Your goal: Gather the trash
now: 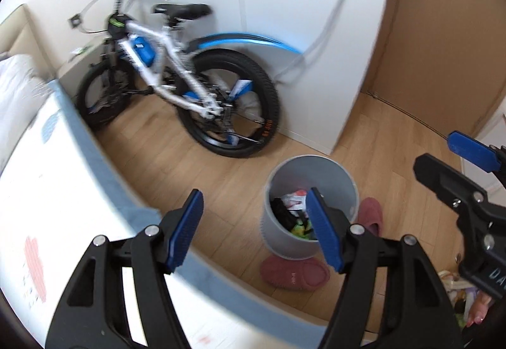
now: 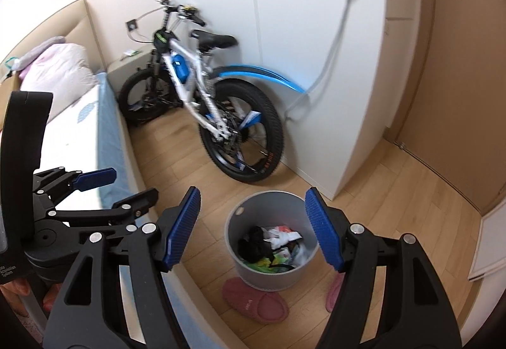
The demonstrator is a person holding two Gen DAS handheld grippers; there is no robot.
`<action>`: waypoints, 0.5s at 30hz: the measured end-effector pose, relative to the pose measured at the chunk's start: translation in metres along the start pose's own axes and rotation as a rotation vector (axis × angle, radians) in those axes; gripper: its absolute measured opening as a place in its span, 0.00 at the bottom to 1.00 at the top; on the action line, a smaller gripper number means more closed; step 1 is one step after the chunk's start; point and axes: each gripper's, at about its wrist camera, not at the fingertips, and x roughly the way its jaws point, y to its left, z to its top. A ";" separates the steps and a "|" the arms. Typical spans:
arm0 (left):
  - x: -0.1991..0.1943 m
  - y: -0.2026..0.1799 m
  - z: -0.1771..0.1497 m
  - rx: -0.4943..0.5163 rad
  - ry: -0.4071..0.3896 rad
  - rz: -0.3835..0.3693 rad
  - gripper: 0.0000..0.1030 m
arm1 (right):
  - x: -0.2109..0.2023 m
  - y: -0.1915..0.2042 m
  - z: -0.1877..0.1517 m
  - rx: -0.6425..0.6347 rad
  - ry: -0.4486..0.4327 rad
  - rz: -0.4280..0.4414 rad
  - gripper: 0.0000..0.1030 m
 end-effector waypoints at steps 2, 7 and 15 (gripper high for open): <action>-0.016 0.016 -0.007 -0.033 -0.006 0.030 0.66 | -0.009 0.017 0.000 -0.021 -0.004 0.024 0.64; -0.068 0.064 -0.035 -0.136 -0.039 0.107 0.66 | -0.038 0.072 -0.002 -0.111 -0.011 0.100 0.64; -0.173 0.154 -0.109 -0.362 -0.070 0.304 0.71 | -0.087 0.194 -0.017 -0.321 -0.010 0.291 0.65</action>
